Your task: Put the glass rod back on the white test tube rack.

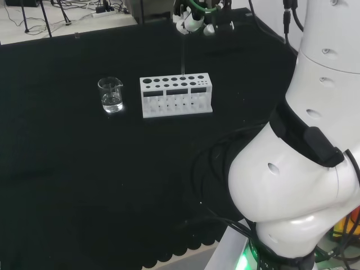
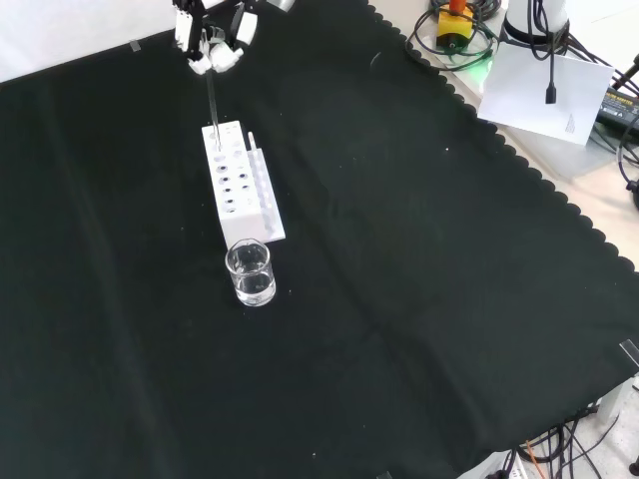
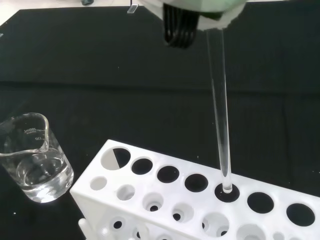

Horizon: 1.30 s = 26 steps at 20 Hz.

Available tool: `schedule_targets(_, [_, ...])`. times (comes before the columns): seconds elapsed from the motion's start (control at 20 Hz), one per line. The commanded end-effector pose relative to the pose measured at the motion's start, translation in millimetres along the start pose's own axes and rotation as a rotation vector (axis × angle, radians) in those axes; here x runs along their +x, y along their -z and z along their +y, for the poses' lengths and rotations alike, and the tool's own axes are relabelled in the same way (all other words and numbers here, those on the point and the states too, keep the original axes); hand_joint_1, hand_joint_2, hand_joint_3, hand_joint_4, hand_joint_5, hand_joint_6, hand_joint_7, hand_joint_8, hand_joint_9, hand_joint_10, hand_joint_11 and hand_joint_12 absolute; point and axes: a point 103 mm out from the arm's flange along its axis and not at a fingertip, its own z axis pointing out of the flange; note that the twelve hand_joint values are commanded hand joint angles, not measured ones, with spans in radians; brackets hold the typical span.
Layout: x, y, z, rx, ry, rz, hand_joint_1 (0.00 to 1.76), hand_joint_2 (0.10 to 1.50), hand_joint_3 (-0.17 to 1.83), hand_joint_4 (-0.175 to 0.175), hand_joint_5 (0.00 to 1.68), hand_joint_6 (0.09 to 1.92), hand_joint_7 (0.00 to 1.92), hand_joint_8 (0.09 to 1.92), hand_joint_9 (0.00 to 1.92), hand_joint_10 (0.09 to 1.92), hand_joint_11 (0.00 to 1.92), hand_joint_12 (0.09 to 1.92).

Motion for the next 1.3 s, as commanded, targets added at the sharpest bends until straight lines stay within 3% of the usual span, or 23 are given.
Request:
schedule_targets(0.05, [-5,-11,4,0.014,-0.005,0.011,1.29,0.77,0.64,-0.175,1.07,0.72,1.09,1.28,1.68,0.95,1.68,1.01])
schedule_targets(0.8, [-19,-56,18,0.05,-0.006,0.031,1.29,0.77,0.64,-0.175,1.07,0.72,1.09,1.28,1.68,0.95,1.68,1.01])
schedule_targets(1.3, [-28,-65,21,0.049,-0.013,0.048,1.3,0.77,0.64,-0.175,1.08,0.72,1.09,1.28,1.68,0.95,1.68,1.01])
